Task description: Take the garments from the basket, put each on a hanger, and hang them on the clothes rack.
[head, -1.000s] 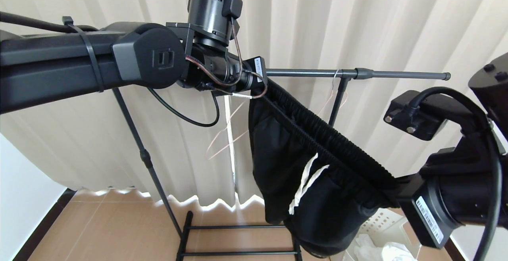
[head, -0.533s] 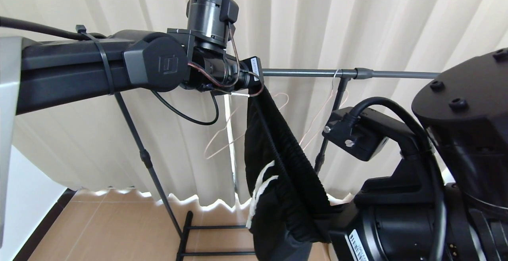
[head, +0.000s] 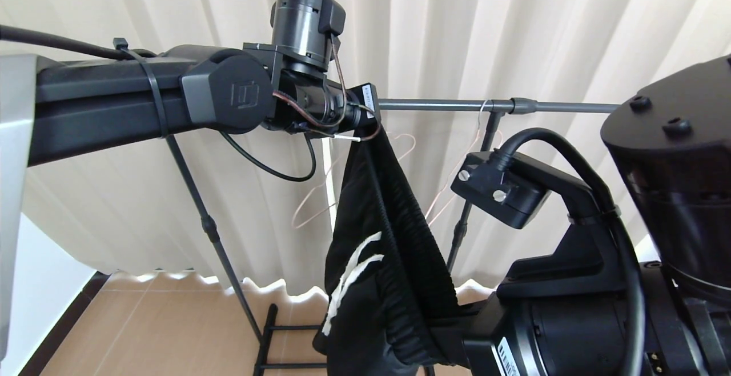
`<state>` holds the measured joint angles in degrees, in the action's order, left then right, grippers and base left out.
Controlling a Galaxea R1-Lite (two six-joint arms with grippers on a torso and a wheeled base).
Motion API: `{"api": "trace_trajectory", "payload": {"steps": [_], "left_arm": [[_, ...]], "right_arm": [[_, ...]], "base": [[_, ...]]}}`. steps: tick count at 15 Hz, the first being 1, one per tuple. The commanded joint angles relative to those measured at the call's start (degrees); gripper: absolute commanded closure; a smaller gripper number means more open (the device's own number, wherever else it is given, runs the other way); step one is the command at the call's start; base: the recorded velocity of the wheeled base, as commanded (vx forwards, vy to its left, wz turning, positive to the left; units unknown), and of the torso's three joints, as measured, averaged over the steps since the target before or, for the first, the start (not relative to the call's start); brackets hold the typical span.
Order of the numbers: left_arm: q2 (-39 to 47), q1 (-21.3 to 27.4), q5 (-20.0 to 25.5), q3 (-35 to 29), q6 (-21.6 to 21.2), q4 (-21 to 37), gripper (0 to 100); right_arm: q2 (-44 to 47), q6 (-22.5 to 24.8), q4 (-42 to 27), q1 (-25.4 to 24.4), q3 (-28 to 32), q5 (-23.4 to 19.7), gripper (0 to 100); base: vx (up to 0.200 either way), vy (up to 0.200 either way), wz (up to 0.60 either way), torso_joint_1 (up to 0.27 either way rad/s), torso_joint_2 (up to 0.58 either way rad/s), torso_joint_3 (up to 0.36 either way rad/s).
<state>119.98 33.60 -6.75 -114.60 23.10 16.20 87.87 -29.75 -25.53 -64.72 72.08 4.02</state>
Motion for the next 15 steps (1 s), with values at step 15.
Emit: {"api": "trace_trajectory", "payload": {"steps": [15], "left_arm": [[-20.75,5.16,-0.72,15.9,-0.69,26.87,100]], "right_arm": [[11.53,1.62,-4.71,29.48,12.91,11.27,100]], "base": [[0.0,0.0,0.0,0.0,0.0,0.0]]}}
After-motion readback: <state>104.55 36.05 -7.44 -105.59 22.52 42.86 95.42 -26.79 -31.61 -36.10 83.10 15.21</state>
